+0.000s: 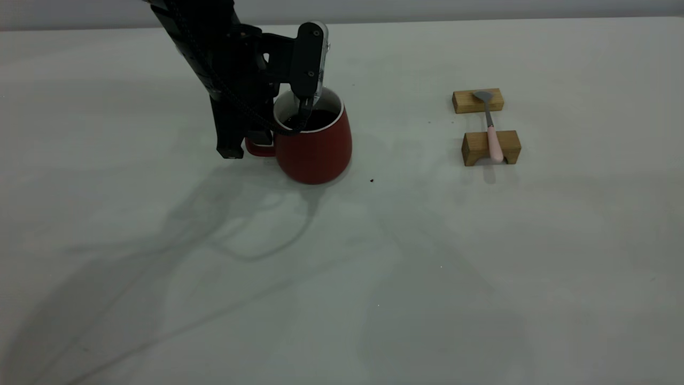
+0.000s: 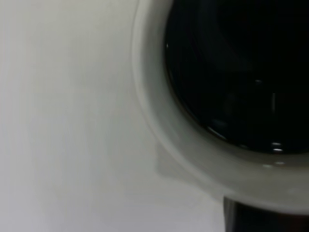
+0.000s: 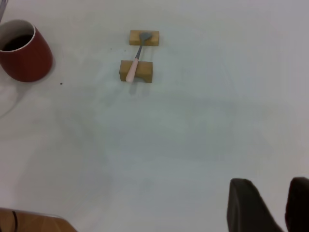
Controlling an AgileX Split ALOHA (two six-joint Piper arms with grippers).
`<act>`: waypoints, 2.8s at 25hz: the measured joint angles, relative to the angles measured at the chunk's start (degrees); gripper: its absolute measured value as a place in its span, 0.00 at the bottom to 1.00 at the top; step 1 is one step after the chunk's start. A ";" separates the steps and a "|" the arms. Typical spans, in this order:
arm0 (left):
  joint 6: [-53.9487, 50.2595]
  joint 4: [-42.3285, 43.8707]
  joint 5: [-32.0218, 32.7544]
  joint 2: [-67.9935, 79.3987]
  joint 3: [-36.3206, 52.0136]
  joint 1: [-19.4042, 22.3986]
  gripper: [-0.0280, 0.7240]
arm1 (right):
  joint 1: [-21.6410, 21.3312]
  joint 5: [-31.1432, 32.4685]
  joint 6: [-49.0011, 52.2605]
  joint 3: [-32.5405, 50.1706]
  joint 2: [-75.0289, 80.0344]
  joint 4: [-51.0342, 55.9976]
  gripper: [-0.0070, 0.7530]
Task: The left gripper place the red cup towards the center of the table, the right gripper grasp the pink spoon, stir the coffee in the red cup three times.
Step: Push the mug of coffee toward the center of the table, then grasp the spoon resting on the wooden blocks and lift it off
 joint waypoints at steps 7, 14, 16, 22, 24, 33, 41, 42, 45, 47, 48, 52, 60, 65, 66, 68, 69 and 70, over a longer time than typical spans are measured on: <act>-0.37 -0.14 -0.05 -0.07 0.00 -0.24 0.87 | 0.00 0.00 0.00 0.00 0.00 0.00 0.33; -7.42 -0.20 3.07 -9.31 0.00 0.21 0.90 | 0.00 0.00 0.00 0.00 0.00 0.00 0.33; -11.51 -0.25 5.44 -15.42 0.00 0.46 0.85 | 0.00 0.00 0.00 0.00 0.00 0.00 0.33; -25.00 -0.25 17.91 -34.44 0.00 0.58 0.68 | 0.00 0.00 0.00 0.00 0.00 0.00 0.33; -30.16 -0.25 22.81 -40.36 0.05 0.58 0.63 | 0.00 0.00 0.00 0.00 0.00 0.00 0.33; -48.37 -0.44 44.32 -59.63 0.06 0.58 0.49 | 0.00 0.00 0.00 0.00 0.00 0.00 0.33; -63.60 0.08 55.67 -79.70 4.34 1.89 0.44 | 0.00 0.00 0.00 0.00 0.00 0.00 0.33; -63.93 -1.35 55.67 -83.20 6.38 3.74 0.44 | 0.00 0.00 0.00 0.00 0.00 0.00 0.33; -64.25 -4.83 55.67 -93.61 14.12 11.50 0.44 | 0.00 0.00 0.00 0.00 0.00 0.00 0.33; -64.25 -5.50 55.67 -100.34 20.25 16.16 0.44 | 0.00 0.00 0.00 0.00 0.00 0.00 0.33; -64.25 -5.65 55.67 -103.99 22.82 17.86 0.44 | 0.00 0.00 0.00 0.00 0.00 0.00 0.33; -64.25 -6.43 55.39 -117.60 34.48 20.30 0.44 | 0.00 0.00 0.00 0.00 0.00 0.00 0.33; -63.93 -7.71 52.14 -132.78 48.95 23.20 0.43 | 0.00 0.00 0.00 0.00 0.00 0.00 0.33; -63.93 -7.80 52.83 -134.88 49.92 23.20 0.43 | 0.00 0.00 0.00 0.00 0.00 0.00 0.33; -63.93 -7.80 53.06 -134.88 50.16 23.20 0.43 | 0.00 0.00 0.00 0.00 0.00 0.00 0.33; -63.87 -7.80 53.33 -134.88 50.22 23.20 0.43 | 0.00 0.00 0.00 0.00 0.00 0.00 0.33; -63.87 -7.80 53.33 -134.88 50.22 23.20 0.43 | 0.00 0.00 0.00 0.00 0.00 0.00 0.33; -63.87 -7.80 53.33 -134.88 50.22 23.20 0.43 | 0.00 0.00 0.00 0.00 0.00 0.00 0.33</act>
